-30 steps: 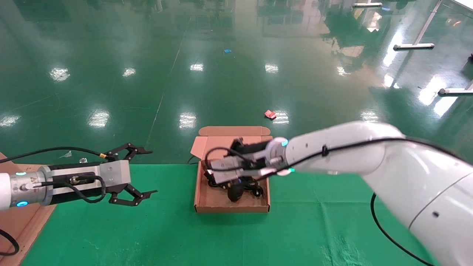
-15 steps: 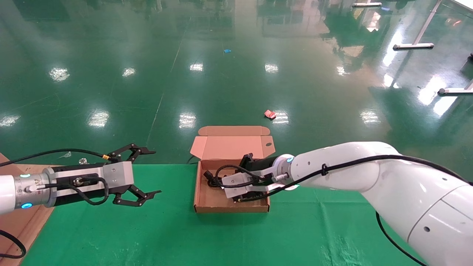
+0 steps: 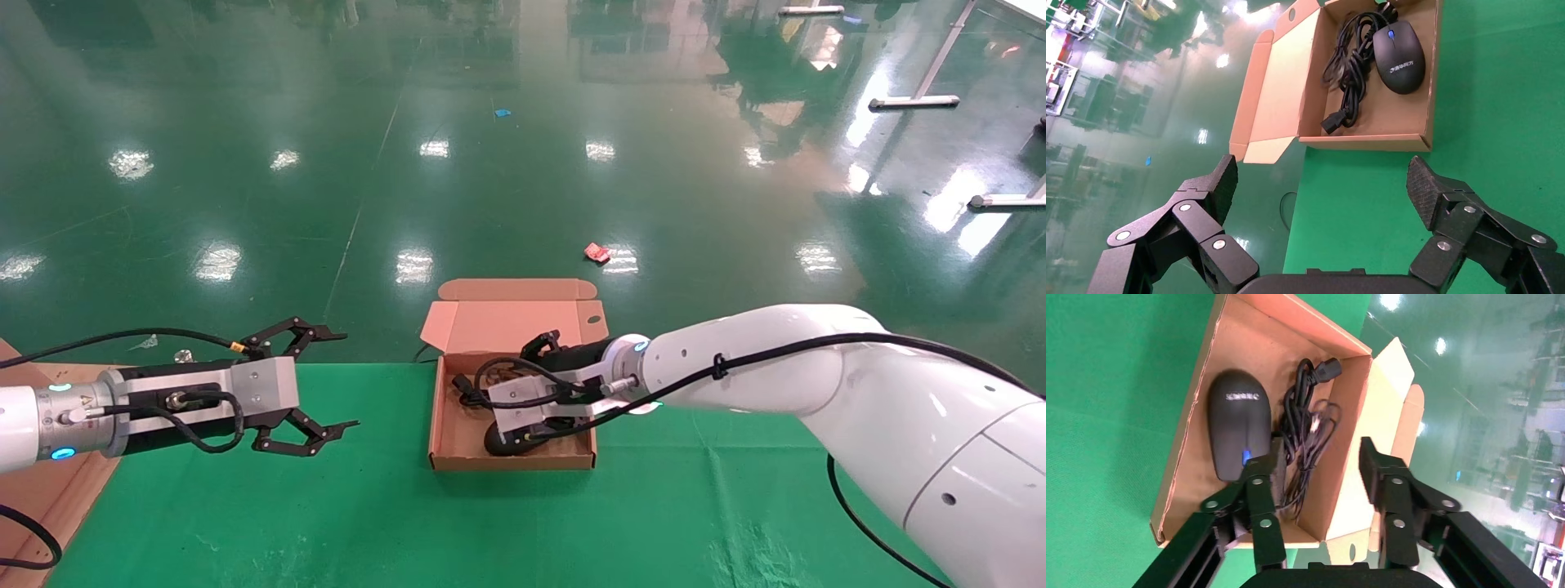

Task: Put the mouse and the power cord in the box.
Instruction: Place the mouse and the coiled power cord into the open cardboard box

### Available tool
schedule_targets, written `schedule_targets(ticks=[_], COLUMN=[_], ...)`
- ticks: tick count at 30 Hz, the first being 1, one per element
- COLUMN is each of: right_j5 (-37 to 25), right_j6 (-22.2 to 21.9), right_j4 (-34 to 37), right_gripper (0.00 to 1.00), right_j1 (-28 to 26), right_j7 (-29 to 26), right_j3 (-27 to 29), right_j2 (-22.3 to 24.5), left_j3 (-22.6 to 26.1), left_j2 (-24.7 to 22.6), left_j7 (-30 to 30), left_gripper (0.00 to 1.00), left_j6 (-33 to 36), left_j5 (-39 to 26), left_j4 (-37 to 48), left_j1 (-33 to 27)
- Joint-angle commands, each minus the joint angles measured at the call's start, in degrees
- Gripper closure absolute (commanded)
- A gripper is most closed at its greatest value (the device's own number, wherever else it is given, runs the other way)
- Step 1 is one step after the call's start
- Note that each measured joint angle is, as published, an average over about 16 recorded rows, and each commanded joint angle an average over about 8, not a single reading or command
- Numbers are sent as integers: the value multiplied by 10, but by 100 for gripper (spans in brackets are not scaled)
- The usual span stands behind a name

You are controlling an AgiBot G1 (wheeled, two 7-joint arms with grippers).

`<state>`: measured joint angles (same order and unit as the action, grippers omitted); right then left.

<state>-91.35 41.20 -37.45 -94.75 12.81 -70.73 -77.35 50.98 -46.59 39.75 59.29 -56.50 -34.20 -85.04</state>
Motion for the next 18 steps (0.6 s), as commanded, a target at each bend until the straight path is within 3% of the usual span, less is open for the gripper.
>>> schedule_targets(ticks=[1, 18], right_j5=[1, 140], right_j6=[2, 127], right_j4=[-1, -103], right_gripper=[0, 0], right_j1=[1, 94], right_j7=[-1, -67], right_j3=[2, 156], right_j2=[1, 120], left_j3=[0, -98], left_j2=[0, 32], left_j7=[0, -141], left_gripper=[0, 0], left_j6=[0, 74], left_j5=[0, 41], left_j4=[0, -110], left_j1=[0, 66])
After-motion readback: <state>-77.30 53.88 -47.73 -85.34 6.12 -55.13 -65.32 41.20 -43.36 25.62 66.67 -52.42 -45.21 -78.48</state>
